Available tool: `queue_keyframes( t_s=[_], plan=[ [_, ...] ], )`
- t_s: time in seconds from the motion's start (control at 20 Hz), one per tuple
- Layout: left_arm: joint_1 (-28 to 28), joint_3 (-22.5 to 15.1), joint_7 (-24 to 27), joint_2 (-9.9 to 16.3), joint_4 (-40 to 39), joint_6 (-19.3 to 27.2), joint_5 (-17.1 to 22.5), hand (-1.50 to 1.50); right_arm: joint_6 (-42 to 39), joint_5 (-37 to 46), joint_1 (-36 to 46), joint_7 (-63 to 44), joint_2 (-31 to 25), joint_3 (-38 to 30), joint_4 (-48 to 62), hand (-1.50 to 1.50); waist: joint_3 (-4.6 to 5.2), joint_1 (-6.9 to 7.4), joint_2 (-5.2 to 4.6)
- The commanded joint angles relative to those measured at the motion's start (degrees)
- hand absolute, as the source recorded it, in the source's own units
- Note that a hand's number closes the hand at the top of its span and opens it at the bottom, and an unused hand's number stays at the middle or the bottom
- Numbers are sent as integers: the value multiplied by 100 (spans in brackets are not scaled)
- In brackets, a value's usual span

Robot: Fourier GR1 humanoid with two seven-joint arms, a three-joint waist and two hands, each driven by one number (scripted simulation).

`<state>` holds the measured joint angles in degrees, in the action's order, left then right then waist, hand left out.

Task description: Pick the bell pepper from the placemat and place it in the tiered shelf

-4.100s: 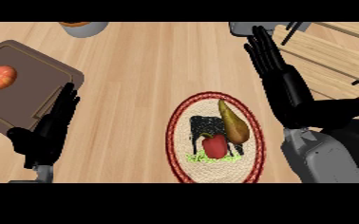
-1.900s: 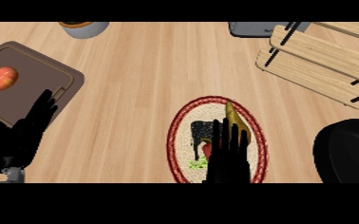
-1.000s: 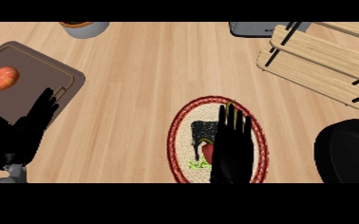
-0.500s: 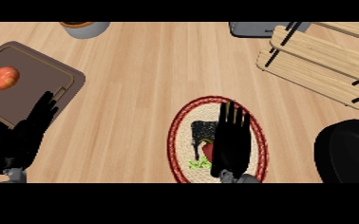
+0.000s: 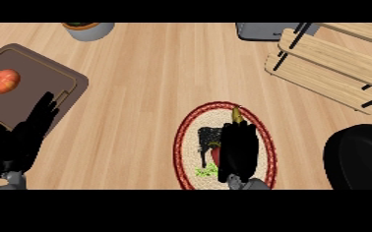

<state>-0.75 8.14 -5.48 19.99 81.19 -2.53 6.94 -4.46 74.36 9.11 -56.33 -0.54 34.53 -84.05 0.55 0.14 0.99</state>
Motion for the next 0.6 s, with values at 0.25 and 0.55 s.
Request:
queue_keyframes(
  t_s=[0.25, 0.55],
  plan=[
    [-374, 188, -154, 27, 478, -315, 75, 0, 109, 757, -36, -37, 11, 146, -46, 150, -56, 12, -91],
    [142, 71, -283, -91, 162, 10, -188, 0, -545, -1578, 525, 2295, -1534, -1829, -693, 150, -62, -34, -111]
  ],
)
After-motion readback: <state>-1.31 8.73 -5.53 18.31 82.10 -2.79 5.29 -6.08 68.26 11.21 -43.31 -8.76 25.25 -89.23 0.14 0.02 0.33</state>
